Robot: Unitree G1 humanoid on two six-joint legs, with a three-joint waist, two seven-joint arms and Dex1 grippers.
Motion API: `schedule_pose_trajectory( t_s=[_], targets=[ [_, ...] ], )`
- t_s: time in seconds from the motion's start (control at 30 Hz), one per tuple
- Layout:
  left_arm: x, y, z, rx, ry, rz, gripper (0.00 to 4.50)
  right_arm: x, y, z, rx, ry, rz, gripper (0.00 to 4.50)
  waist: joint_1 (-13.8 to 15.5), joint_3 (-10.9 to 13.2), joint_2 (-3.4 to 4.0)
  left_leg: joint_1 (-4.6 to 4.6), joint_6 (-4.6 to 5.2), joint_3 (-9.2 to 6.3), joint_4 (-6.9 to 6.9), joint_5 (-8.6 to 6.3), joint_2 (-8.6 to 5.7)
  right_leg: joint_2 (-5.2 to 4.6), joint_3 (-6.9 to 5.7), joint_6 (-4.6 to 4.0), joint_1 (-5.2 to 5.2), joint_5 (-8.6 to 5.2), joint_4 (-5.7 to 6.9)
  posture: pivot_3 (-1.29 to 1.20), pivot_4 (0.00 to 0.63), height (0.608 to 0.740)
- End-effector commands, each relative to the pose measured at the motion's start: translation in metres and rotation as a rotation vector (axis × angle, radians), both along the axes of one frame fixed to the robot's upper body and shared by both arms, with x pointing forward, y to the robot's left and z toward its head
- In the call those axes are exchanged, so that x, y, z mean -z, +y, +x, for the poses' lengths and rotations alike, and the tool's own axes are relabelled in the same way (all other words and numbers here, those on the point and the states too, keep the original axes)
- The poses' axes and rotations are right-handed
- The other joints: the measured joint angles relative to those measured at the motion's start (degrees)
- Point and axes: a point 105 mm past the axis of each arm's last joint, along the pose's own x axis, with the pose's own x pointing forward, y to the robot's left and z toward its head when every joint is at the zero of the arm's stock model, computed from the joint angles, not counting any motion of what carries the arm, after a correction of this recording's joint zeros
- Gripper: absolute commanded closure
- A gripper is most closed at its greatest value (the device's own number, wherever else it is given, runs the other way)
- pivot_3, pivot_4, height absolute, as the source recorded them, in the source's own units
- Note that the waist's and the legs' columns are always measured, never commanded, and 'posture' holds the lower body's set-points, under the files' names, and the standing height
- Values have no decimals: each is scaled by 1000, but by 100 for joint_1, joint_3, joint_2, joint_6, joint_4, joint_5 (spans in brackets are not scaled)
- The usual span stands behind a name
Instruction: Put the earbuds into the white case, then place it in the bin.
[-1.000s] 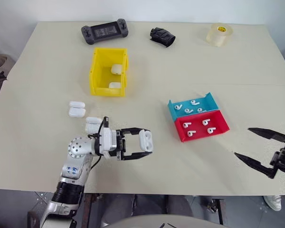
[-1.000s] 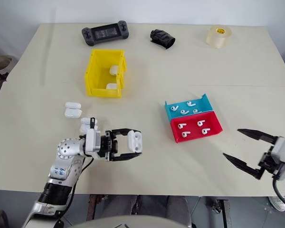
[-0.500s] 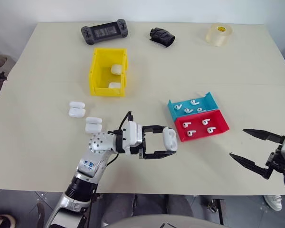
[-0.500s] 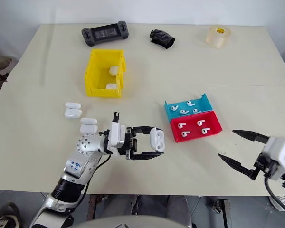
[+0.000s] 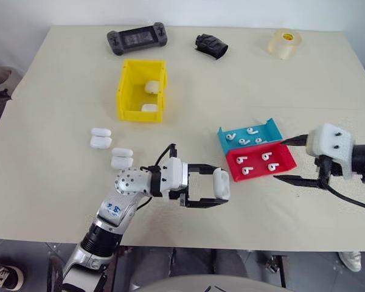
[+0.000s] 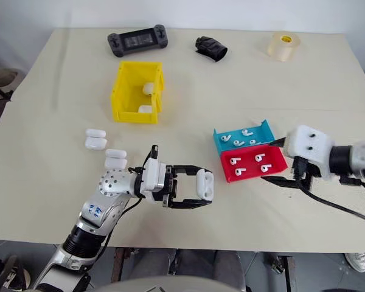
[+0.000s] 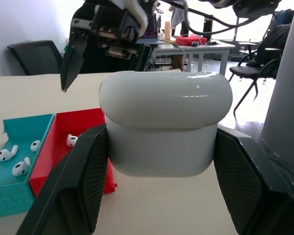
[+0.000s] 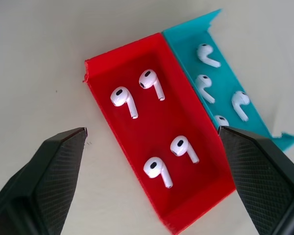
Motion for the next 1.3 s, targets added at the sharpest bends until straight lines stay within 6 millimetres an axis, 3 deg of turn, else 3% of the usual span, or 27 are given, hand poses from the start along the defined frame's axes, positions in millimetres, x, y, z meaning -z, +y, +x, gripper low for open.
schedule_pose_trajectory(
  t_s=[0.03, 0.27, 0.77, 0.87, 1.0, 1.3],
  targets=[
    [-7, 0, -5, 19, -28, -18, 1688, 13, -6, 1, -61, 77, -145, 0, 5, 1, -1, -3, 0, -5, 1, 0, -1, 0, 0, 0, -1, 0, -1, 0, 150, 740],
    [-10, -5, -8, 36, -34, -21, 1688, 16, -13, 23, -97, 70, -267, 0, -23, 2, -1, -12, 2, -4, 0, -1, -6, -4, -1, 1, -5, 1, -1, 0, 150, 740],
    [-11, -2, -6, 24, -37, -13, 1688, 37, -15, 37, -202, 91, -372, 0, -15, 2, -1, -13, 1, -3, 2, -1, -6, -4, 0, 2, -21, 1, 15, 0, 150, 740],
    [-11, -2, -7, 26, -38, -12, 1688, 40, -18, 39, -206, 93, -380, 630, -16, 2, -1, -13, 1, -2, 3, -1, -6, -4, 0, 2, -22, 1, 17, 0, 150, 740],
    [-12, -2, -6, 23, -42, -7, 1688, 42, -21, 41, -208, 92, -389, 1932, -19, 2, -1, -13, 1, -1, 2, -1, -5, -4, -1, 2, -24, 1, 20, 0, 150, 740],
    [-22, -7, -14, 76, -35, -12, 1688, 43, -13, 43, -243, 74, -377, 1932, -24, 2, -1, -13, 1, -1, 4, -1, -5, -4, 0, 2, -25, 1, 26, 0, 150, 740]
  ],
)
